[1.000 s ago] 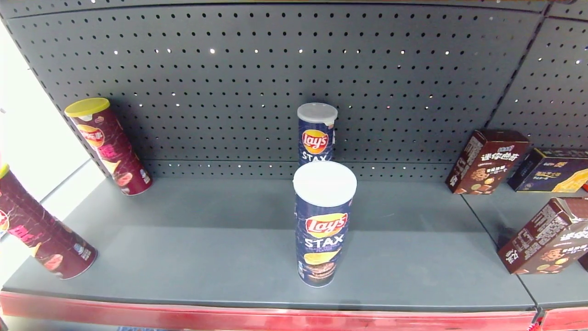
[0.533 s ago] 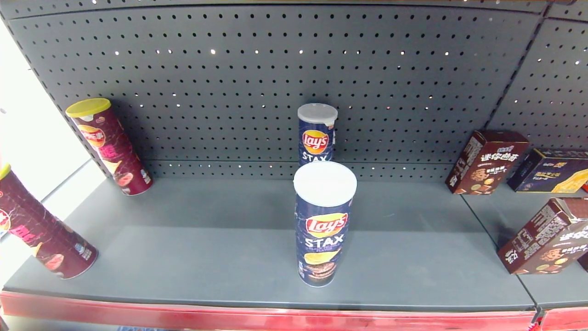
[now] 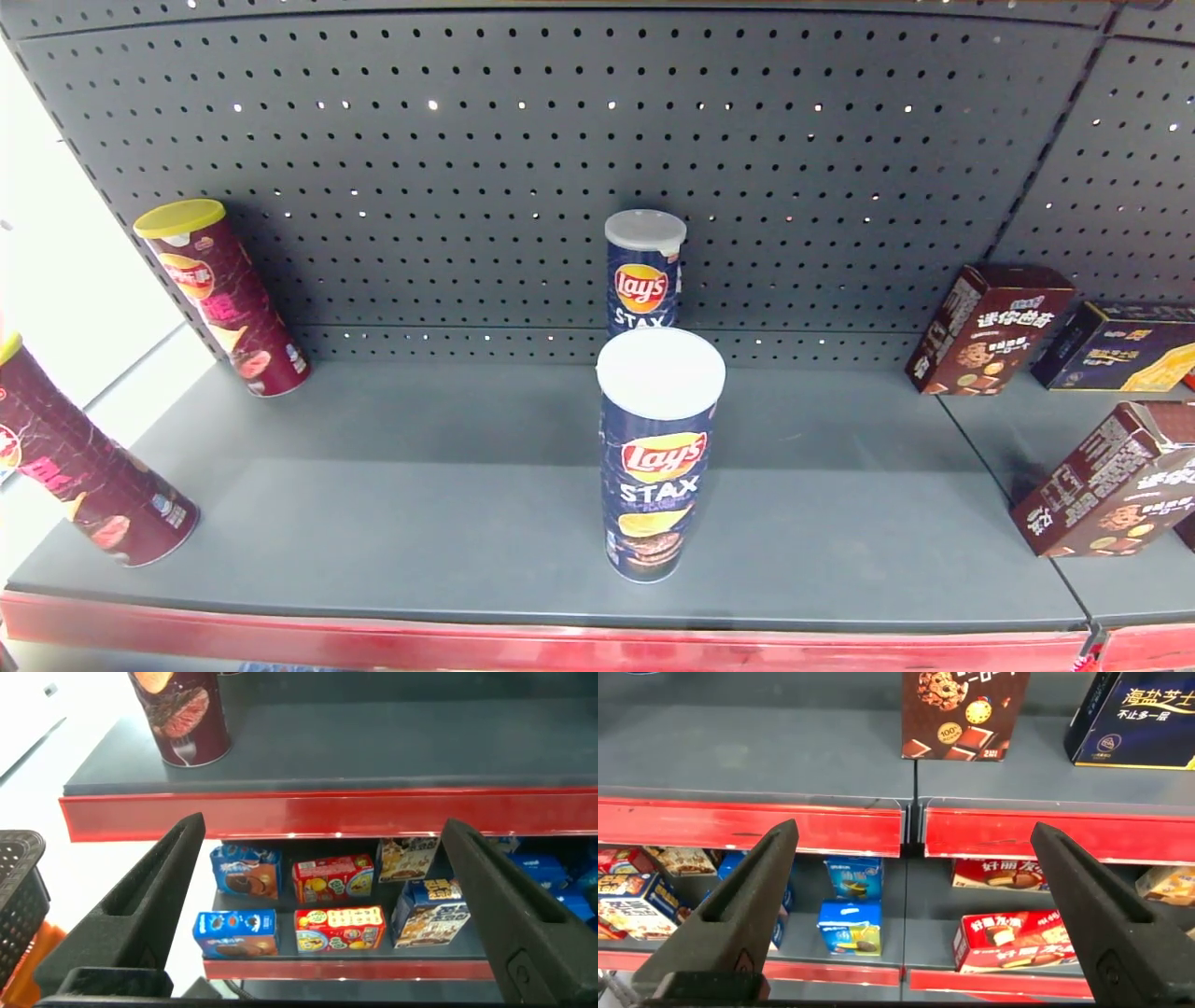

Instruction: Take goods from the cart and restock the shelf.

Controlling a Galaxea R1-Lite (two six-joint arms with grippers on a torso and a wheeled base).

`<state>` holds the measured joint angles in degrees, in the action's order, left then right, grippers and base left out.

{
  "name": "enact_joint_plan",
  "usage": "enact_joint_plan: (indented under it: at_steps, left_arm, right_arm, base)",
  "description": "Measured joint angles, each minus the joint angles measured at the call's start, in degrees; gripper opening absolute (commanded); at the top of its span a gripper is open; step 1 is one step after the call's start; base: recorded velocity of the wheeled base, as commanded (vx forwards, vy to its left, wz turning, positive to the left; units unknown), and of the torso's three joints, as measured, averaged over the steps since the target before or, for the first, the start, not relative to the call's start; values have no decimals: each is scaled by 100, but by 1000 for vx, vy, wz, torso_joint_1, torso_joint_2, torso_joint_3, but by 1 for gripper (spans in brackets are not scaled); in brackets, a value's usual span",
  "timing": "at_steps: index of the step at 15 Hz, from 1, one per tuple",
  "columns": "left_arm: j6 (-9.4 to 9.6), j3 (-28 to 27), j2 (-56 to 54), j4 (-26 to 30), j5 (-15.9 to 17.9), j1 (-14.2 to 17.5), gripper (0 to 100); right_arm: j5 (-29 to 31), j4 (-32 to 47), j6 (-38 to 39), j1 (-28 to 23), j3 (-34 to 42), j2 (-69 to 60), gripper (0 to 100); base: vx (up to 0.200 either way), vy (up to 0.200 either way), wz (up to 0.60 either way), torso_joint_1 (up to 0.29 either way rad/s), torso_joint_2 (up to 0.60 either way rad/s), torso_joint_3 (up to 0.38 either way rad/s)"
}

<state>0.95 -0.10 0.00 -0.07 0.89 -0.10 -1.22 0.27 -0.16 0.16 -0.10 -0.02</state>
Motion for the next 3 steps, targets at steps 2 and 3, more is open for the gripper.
enact_joint_plan:
  at_steps: [2, 3]
  left_arm:
    - [0, 0, 0, 0, 0, 2, 100]
    - [2, 0, 0, 0, 0, 0, 100]
  right_arm:
    - [7, -2, 16, 0, 0, 0, 100]
    - [5, 0, -2, 0, 0, 0, 100]
  base:
    - [0, 0, 0, 0, 0, 0]
    - [0, 0, 0, 0, 0, 0]
